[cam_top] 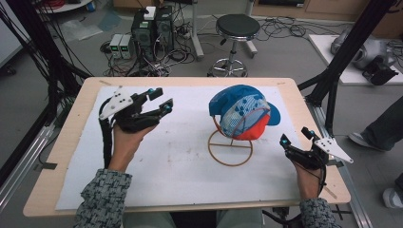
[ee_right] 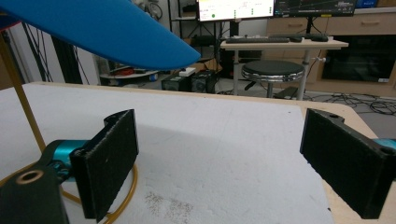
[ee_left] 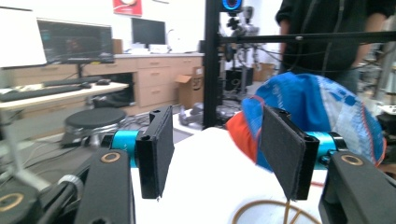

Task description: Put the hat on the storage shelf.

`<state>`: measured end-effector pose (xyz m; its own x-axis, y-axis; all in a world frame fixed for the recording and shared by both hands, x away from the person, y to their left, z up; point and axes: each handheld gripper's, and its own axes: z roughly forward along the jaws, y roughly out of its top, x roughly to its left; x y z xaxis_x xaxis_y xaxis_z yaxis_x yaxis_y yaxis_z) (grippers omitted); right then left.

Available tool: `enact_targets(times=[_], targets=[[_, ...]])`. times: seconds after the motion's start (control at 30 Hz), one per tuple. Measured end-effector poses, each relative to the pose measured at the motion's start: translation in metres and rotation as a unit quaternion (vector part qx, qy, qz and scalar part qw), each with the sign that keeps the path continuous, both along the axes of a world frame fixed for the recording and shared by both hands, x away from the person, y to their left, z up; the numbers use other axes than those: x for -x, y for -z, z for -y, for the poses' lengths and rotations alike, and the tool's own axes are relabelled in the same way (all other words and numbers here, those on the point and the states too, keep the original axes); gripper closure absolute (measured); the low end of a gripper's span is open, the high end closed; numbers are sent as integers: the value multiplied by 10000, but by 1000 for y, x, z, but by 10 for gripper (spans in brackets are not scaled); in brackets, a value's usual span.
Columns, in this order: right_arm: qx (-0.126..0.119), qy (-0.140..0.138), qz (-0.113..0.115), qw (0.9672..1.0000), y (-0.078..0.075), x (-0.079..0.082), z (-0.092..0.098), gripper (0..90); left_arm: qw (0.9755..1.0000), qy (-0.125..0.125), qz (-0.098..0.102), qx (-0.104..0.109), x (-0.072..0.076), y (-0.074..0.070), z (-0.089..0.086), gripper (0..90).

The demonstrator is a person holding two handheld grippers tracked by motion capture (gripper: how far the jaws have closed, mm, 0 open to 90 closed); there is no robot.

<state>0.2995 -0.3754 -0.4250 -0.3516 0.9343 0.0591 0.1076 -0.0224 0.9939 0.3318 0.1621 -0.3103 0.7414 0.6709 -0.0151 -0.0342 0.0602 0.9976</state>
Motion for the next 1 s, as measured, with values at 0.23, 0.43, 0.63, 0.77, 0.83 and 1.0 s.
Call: enact_targets(times=[0.23, 0.43, 0.63, 0.77, 0.83, 1.0], targets=[[37, -14, -3, 10000, 0, 0, -1, 107, 9975, -658, -239, -76, 20, 24, -35, 345], [23, 6, -9, 10000, -1, 2, 0, 108, 9913, -1185, -551, -171, 33, 50, -58, 290], [45, 36, 23, 10000, -1, 3, 0, 108, 9858, -1562, -594, -133, 47, 69, -78, 260], [40, 51, 16, 10000, -1, 3, 0, 108, 9831, -1708, -637, -149, 53, 79, -87, 255], [9, 62, 8, 10000, -1, 3, 0, 108, 9820, -1761, -655, -191, 54, 84, -90, 250], [60, 41, 5, 10000, -1, 3, -1, 107, 9801, -1835, -729, -219, 56, 89, -96, 250]])
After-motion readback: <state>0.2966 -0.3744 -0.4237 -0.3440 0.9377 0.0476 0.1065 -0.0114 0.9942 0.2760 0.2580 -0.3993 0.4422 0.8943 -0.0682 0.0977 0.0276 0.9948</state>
